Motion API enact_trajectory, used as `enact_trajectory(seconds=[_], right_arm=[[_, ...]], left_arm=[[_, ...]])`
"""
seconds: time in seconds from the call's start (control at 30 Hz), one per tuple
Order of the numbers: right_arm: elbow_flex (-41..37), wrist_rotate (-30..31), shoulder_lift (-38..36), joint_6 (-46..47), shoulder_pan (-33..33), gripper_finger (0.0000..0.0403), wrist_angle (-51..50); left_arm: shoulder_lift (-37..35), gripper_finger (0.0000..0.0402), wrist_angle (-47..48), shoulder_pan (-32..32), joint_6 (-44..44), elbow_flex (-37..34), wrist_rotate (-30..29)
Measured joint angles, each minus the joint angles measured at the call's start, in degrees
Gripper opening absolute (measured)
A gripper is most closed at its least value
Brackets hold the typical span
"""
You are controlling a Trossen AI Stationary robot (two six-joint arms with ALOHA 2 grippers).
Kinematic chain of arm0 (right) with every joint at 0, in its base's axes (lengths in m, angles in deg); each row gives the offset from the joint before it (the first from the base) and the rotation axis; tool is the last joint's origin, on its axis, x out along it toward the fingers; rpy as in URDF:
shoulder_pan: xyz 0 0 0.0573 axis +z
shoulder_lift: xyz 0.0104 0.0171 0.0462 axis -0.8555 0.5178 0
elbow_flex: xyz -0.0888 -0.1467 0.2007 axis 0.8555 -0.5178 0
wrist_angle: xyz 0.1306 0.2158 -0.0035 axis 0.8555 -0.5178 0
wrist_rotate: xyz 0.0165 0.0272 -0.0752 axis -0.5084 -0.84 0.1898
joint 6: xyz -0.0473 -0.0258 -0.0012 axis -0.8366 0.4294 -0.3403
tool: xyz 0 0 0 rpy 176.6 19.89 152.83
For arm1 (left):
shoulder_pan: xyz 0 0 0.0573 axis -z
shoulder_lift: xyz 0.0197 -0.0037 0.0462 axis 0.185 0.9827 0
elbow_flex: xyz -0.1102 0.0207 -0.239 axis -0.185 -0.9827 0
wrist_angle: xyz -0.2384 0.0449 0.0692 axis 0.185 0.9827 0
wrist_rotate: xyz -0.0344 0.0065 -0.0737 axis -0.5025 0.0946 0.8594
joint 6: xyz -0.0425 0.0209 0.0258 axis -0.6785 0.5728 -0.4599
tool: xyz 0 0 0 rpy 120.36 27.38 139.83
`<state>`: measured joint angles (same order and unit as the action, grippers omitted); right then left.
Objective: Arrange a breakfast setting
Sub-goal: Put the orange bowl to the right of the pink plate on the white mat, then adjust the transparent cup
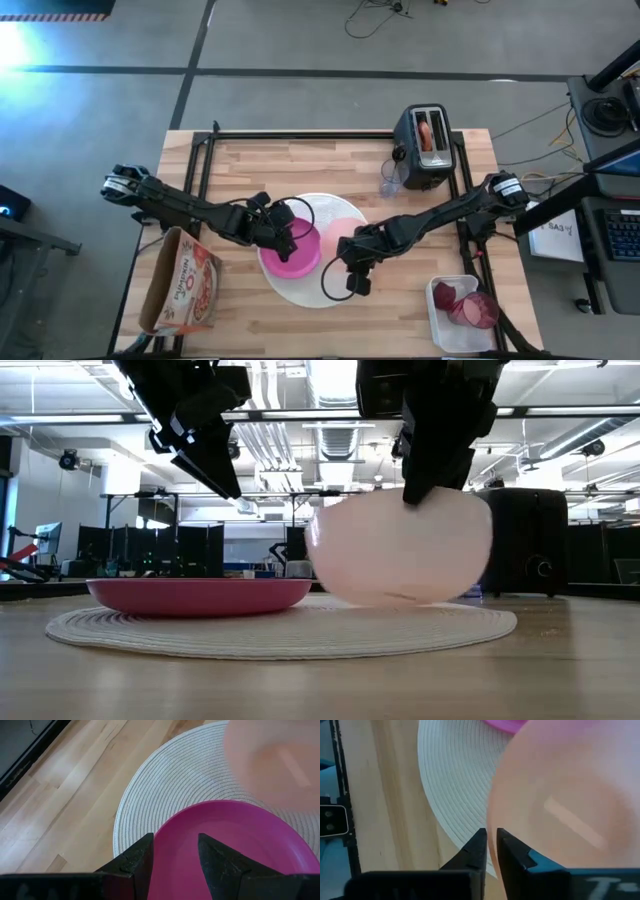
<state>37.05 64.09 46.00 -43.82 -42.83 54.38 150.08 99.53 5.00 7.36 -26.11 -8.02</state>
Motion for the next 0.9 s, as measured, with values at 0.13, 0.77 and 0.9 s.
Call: enact_trajectory(seconds=[0.13, 0.77, 0.9], right_arm=[[-0.01, 0.01, 0.0, -0.15, 0.0, 0.0063, -0.07], [-0.05, 6.66, -9.54, 1.98, -0.51, 0.0093, -2.51], [-0.05, 7.13, -10.32, 1.94, -2.0, 0.0091, -6.53]], left_arm=[[0.0, 0.0137, 0.01, 0.0, 0.0, 0.0, 0.0], [-0.02, 0.0137, 0.04, 0.0, -0.02, 0.02, 0.04], [-0.02, 0.0137, 0.03, 0.0, 0.63, 0.02, 0.04]])
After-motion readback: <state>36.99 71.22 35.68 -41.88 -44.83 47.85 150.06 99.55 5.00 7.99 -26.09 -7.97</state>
